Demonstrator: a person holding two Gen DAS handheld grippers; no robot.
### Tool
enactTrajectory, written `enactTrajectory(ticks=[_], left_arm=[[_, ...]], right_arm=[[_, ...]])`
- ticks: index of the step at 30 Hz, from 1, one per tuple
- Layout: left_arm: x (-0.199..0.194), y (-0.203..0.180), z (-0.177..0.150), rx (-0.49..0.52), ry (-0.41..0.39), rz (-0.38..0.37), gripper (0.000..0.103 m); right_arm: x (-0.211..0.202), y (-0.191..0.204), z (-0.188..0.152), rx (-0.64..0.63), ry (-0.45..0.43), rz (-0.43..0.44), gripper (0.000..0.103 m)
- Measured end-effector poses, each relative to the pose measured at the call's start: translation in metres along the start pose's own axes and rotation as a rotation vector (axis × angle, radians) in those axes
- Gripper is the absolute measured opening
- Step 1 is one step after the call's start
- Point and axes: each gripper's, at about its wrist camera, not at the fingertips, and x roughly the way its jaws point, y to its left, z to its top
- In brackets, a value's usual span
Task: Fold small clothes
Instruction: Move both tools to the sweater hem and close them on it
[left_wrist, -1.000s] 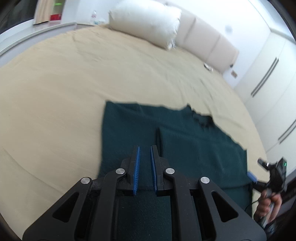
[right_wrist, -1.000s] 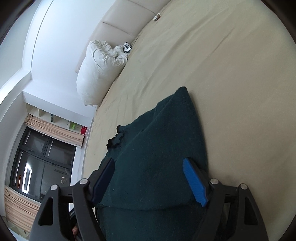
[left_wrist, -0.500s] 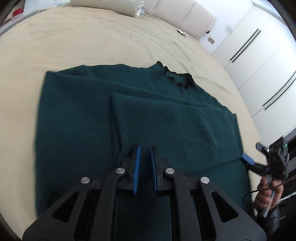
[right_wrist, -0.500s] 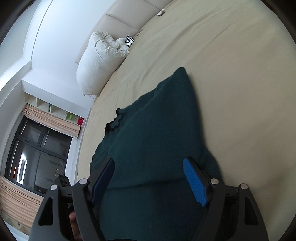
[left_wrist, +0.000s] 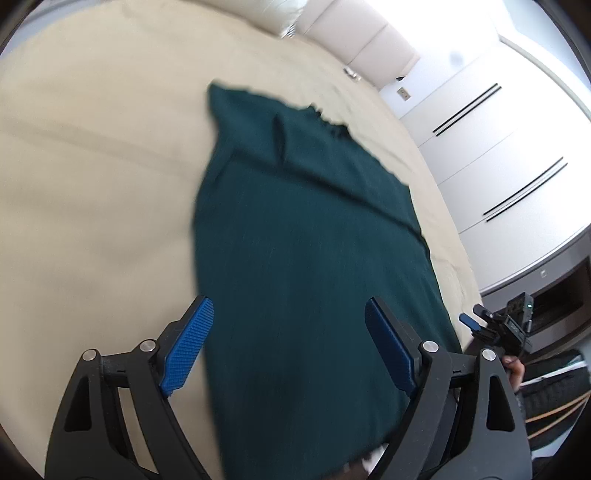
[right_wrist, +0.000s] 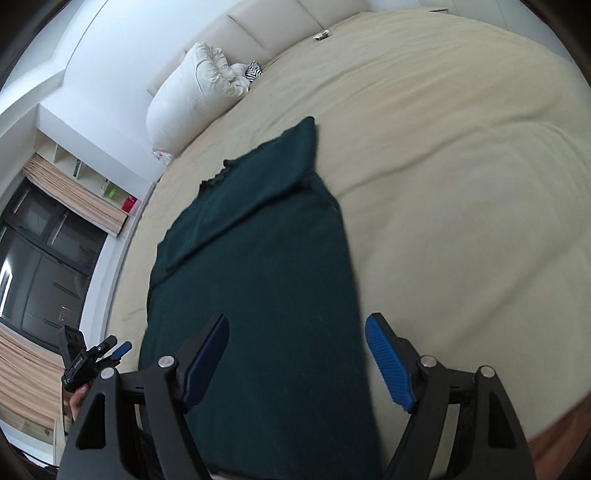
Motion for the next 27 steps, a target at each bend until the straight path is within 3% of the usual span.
enactTrajectory(ticks=[2, 6, 13, 17, 19, 20, 27], left_arm=[[-0.002, 0.012, -0.018, -0.032, 0.044, 0.004, 0.084], [-0.007, 0.033, -0.06, -0.086, 0.104, -0.03, 0.072], [-0.009, 0.034, -0.093, -0.094, 0.158, -0.066, 0.067], [-0.001, 0.032, -0.09, -0.092, 0.172, -0.061, 0.057], [0.003, 0.036, -0.092, -0.103, 0.183, -0.067, 0.037], [0.005, 0.04, -0.093, -0.11, 0.194, -0.07, 0.033], [0.015, 0.048, -0.089, -0.139, 0.225, -0.102, 0.033]], right_arm=[[-0.008, -0.008, -0.008, 0.008, 0.0, -0.02, 0.079], [-0.015, -0.022, -0.021, 0.044, 0.011, -0.022, 0.079], [-0.011, -0.034, -0.045, 0.074, 0.057, -0.011, 0.079], [-0.013, -0.038, -0.052, 0.083, 0.067, -0.001, 0.079], [-0.015, -0.038, -0.054, 0.08, 0.076, 0.001, 0.079], [-0.015, -0.038, -0.055, 0.079, 0.081, 0.002, 0.078], [-0.019, -0.043, -0.061, 0.079, 0.127, -0.018, 0.075]])
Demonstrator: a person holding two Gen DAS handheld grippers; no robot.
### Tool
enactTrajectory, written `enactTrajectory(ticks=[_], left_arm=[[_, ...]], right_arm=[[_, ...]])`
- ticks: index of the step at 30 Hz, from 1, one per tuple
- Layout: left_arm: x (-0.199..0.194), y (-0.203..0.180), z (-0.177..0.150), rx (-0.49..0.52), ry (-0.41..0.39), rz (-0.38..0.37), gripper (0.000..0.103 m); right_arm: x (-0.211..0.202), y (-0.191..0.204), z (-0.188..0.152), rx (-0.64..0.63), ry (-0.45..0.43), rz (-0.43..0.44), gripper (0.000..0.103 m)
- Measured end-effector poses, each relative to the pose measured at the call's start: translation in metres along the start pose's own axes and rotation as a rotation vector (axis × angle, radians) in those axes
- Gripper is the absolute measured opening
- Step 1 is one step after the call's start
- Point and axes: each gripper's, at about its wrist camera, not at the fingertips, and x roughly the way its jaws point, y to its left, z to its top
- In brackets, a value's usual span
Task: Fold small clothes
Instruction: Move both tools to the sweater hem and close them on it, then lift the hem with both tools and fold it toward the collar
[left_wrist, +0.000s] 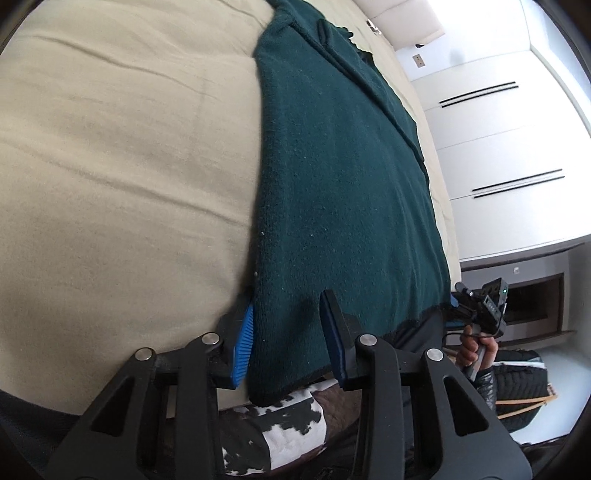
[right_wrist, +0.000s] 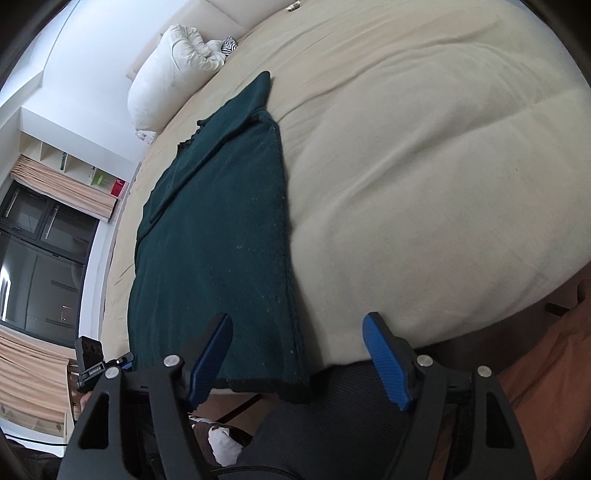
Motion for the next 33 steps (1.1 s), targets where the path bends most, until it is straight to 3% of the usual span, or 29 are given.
enactTrajectory(ticks=[6, 13, 17, 19, 23, 28, 33], left_arm=[[0.003, -0.005, 0.004, 0.017, 0.024, -0.004, 0.038], [0.008, -0.016, -0.003, 0.067, 0.053, 0.012, 0.036], [0.012, -0.017, -0.006, 0.077, 0.061, 0.015, 0.032], [0.012, -0.015, -0.007, 0.073, 0.058, 0.016, 0.02], [0.011, -0.01, -0.011, 0.046, 0.041, 0.004, 0.005], [0.007, -0.011, -0.014, 0.034, 0.019, -0.048, 0.004], [-0.007, -0.015, -0.014, 0.017, -0.039, -0.188, 0.004]], right_arm=[[0.006, -0.003, -0.003, 0.002, 0.051, 0.002, 0.072], [0.015, -0.001, 0.002, 0.003, 0.083, 0.031, 0.069], [0.015, -0.001, 0.002, 0.004, 0.092, 0.027, 0.056], [0.015, 0.001, 0.0, -0.001, 0.1, 0.025, 0.05], [0.018, 0.005, -0.001, -0.009, 0.112, 0.02, 0.014], [0.014, 0.014, -0.004, -0.013, 0.086, 0.037, 0.009], [-0.001, 0.029, -0.005, -0.03, 0.007, 0.14, 0.009]])
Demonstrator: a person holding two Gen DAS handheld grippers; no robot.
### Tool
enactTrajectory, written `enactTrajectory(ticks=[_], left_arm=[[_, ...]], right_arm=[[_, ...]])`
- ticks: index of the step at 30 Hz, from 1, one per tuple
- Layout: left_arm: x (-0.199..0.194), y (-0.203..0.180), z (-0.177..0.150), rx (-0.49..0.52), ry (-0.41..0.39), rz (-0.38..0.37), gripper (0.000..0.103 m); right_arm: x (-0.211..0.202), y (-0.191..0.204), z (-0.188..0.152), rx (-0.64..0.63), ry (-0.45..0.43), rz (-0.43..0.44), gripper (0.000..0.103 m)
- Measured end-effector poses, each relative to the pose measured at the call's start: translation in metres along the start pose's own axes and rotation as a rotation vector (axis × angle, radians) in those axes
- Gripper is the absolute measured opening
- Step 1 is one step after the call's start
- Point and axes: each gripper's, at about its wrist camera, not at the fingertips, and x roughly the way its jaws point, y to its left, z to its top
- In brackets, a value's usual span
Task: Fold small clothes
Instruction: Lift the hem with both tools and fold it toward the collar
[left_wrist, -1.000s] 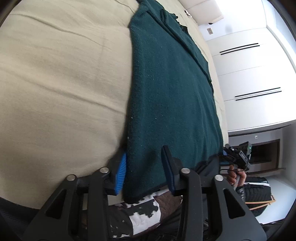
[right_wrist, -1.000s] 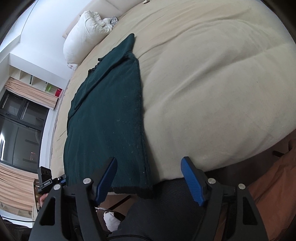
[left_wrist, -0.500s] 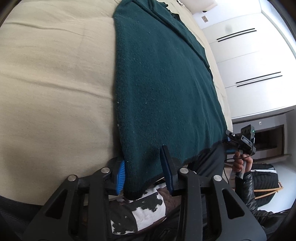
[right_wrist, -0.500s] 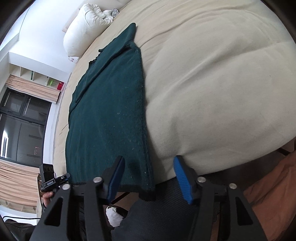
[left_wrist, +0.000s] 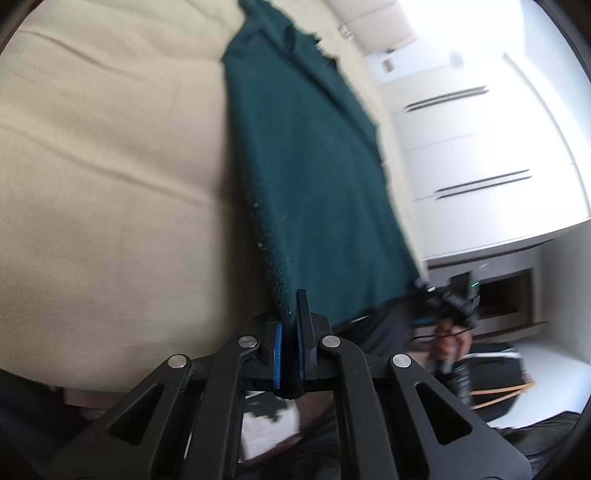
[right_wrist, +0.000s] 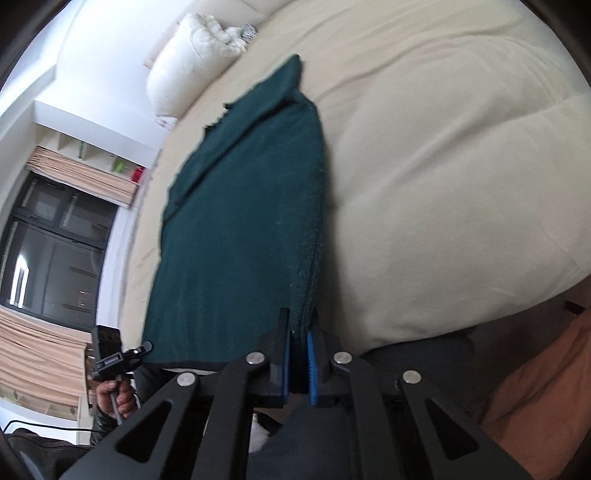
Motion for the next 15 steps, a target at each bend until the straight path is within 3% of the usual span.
enactTrajectory(ticks=[3, 6, 15], left_arm=[[-0.006, -0.002, 0.004, -0.039, -0.045, -0.095, 0.004], [-0.006, 0.001, 0.008, -0.09, -0.075, -0.172, 0.004], [-0.02, -0.003, 0.046, -0.136, -0.135, -0.295, 0.004]], right_arm=[[-0.005, 0.011, 0.002, -0.013, -0.048, 0.077, 0.009], [0.005, 0.017, 0.005, -0.024, -0.028, 0.05, 0.008], [-0.005, 0.026, 0.034, 0.034, -0.149, 0.176, 0.008]])
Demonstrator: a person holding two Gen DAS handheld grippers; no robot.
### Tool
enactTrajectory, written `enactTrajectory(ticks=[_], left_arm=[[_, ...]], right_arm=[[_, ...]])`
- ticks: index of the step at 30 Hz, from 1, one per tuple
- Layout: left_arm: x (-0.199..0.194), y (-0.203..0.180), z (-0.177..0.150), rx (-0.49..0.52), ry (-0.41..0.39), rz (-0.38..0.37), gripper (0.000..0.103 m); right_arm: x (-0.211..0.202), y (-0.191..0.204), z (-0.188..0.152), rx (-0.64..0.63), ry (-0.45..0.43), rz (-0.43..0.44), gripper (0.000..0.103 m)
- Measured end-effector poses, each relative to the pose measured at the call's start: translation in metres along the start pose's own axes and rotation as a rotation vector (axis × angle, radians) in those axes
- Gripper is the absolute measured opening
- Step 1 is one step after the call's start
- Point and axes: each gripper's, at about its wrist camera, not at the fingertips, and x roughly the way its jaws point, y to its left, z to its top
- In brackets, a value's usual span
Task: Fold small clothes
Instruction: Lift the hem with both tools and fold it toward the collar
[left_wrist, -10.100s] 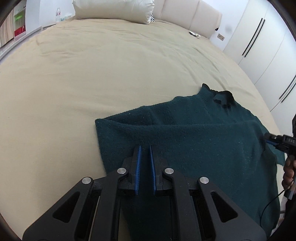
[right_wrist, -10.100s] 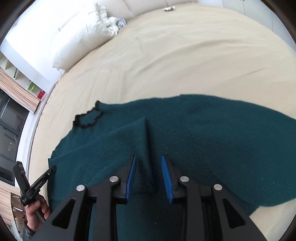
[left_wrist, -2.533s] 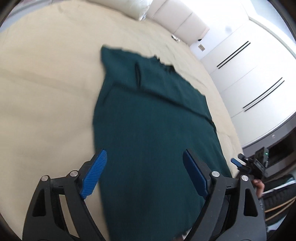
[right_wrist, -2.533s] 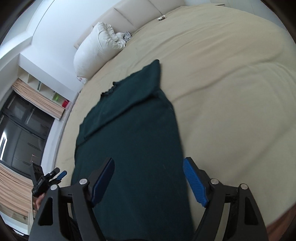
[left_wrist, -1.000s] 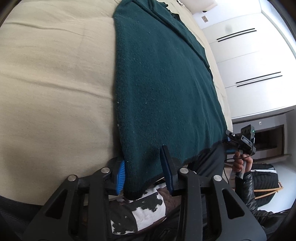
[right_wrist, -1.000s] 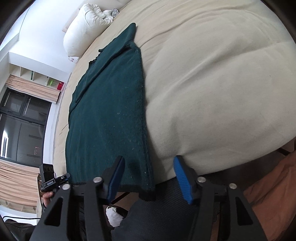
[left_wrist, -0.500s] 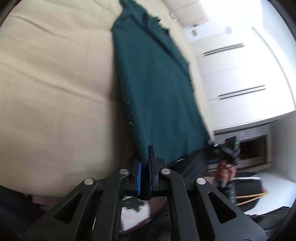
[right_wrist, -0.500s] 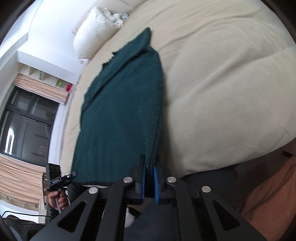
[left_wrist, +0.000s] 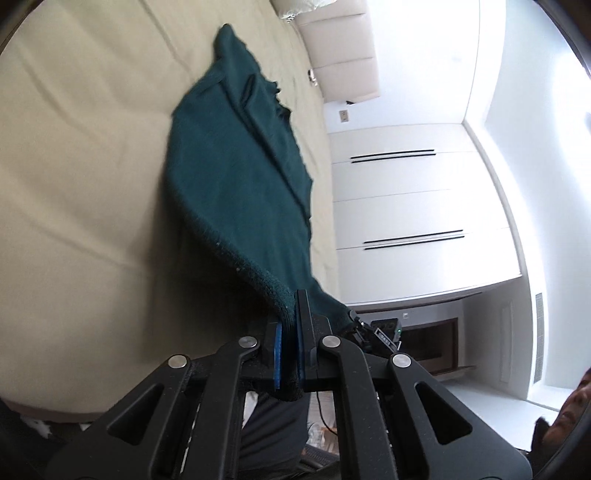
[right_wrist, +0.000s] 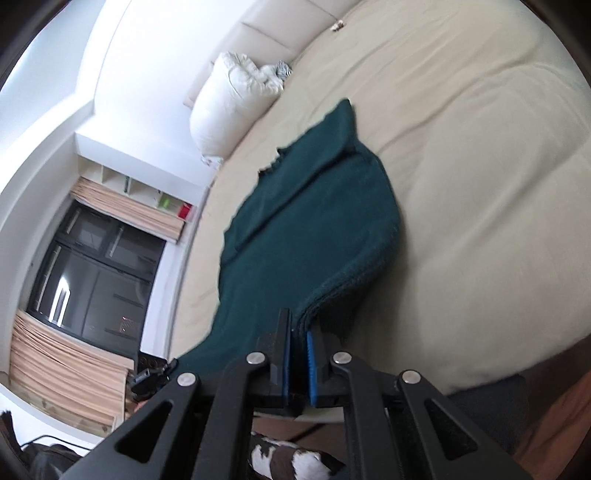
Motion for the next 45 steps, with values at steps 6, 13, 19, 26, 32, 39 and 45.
enactTrajectory(ticks=[6, 13, 19, 26, 32, 39, 45], left_arm=[[0.006, -0.02, 0.05, -0.035, -0.071, -0.084, 0.004], [0.023, -0.032, 0.127, -0.062, -0.149, -0.108, 0.004], [0.048, -0.025, 0.205, -0.102, -0.199, -0.085, 0.004], [0.086, -0.01, 0.289, -0.127, -0.213, -0.018, 0.004], [0.114, 0.026, 0.338, -0.184, -0.237, 0.086, 0.004], [0.099, 0.073, 0.357, -0.335, -0.31, 0.011, 0.065], [0.076, 0.046, 0.356, -0.235, -0.364, 0.072, 0.069]], right_arm=[[0.021, 0.015, 0.057, 0.028, -0.085, 0.047, 0.008], [0.065, 0.019, 0.126, 0.055, -0.126, 0.025, 0.008], [0.111, 0.014, 0.187, 0.084, -0.142, -0.012, 0.008], [0.167, 0.002, 0.254, 0.108, -0.152, -0.082, 0.008], [0.211, -0.019, 0.281, 0.118, -0.135, -0.181, 0.009], [0.211, -0.069, 0.285, 0.254, -0.227, -0.236, 0.063], [0.181, -0.062, 0.283, 0.203, -0.31, -0.284, 0.076]])
